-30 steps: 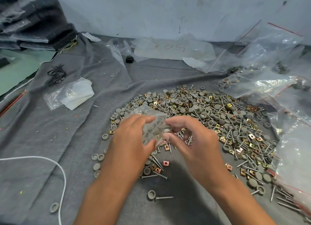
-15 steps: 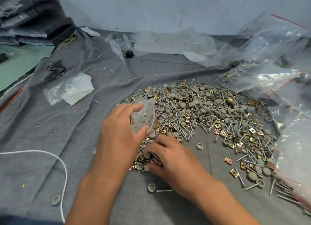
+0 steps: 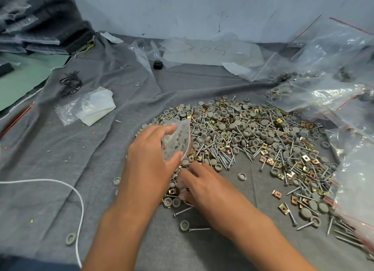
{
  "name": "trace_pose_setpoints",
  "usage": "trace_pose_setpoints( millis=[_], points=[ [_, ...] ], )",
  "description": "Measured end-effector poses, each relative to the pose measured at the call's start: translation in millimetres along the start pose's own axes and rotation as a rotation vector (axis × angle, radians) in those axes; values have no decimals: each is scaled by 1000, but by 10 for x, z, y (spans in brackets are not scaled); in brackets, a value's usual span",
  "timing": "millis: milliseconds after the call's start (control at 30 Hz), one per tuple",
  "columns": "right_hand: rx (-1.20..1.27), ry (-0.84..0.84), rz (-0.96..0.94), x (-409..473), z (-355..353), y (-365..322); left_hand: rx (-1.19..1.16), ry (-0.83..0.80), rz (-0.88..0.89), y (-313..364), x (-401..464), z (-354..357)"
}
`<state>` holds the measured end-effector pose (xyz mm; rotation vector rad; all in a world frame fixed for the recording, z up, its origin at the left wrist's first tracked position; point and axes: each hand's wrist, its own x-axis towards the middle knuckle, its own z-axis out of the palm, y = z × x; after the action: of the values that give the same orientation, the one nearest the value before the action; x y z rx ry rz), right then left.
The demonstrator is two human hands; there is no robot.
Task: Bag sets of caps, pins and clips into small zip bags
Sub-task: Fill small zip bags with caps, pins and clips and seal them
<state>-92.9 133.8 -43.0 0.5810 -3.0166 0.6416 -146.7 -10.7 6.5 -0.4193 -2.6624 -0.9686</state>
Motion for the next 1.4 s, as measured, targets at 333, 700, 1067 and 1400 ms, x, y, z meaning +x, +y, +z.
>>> trace_pose_setpoints(
  millis=[333,700,1067,1400],
  points=[
    [372,131,89,-13,-86,106,14,-8,6,-34,10,4],
    [81,27,-54,-62,12,-44,9,-1,20,-46,3,27],
    [371,481,-3,-38,-213,45,33,-66,39,-64,5,15],
    [164,461,80,85,-319,71,74,-192,137,50,-29,144]
  ],
)
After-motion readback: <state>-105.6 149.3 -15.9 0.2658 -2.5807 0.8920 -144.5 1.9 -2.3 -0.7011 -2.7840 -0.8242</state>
